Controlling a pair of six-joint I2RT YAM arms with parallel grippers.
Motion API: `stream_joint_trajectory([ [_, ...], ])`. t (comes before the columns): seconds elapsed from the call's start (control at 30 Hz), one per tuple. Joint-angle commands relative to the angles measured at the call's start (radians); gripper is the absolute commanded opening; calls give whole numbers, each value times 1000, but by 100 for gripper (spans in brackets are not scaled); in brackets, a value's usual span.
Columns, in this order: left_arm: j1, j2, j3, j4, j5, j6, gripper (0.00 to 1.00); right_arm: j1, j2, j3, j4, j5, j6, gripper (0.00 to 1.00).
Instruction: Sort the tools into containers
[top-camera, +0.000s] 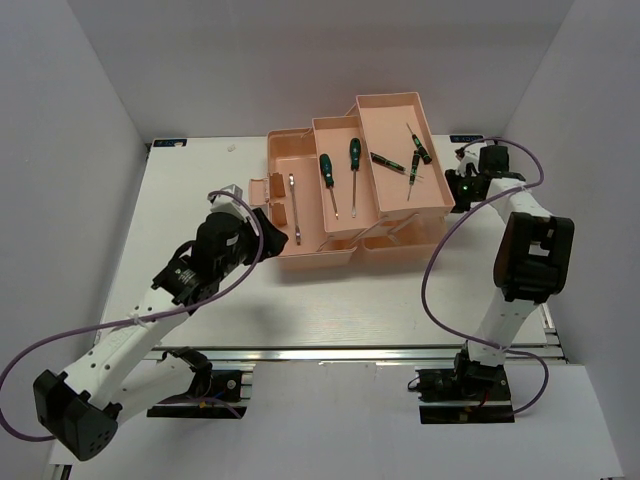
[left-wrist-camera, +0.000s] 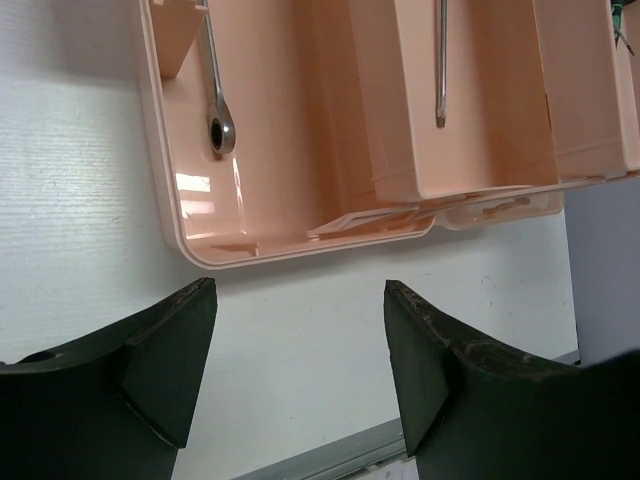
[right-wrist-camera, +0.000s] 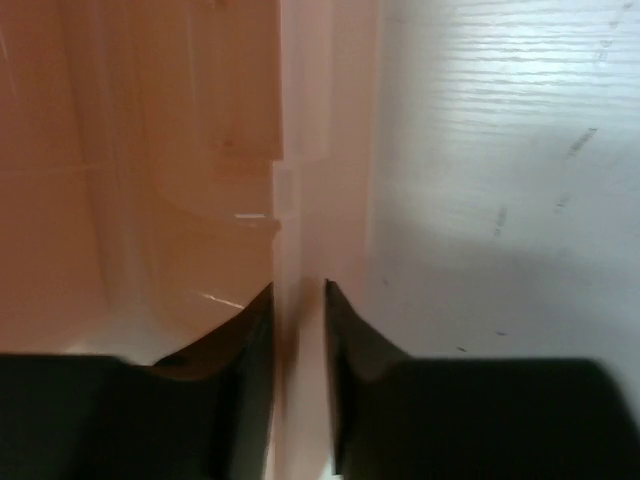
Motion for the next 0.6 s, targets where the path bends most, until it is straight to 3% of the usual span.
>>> stream_joint_trajectory([
  [0.0,4,21,71,5,7,20,77,41,-41,-35,57,68,2,25],
  [0.03,4,26,82,8,7,21,77,47,-56,-43,77,85,10,17],
  [0.07,4,33,94,14,7,24,77,52,-93,-51,87,105,25,4],
  [0.1,4,49,105,17,7,24,77,64,-114,-58,97,152,31,0],
  [0.33,4,167,262,83,12,40,76,115,-330,-45,192,349,45,0],
  [0.57,2,348,452,131,26,47,76,223,-441,27,297,528,23,0],
])
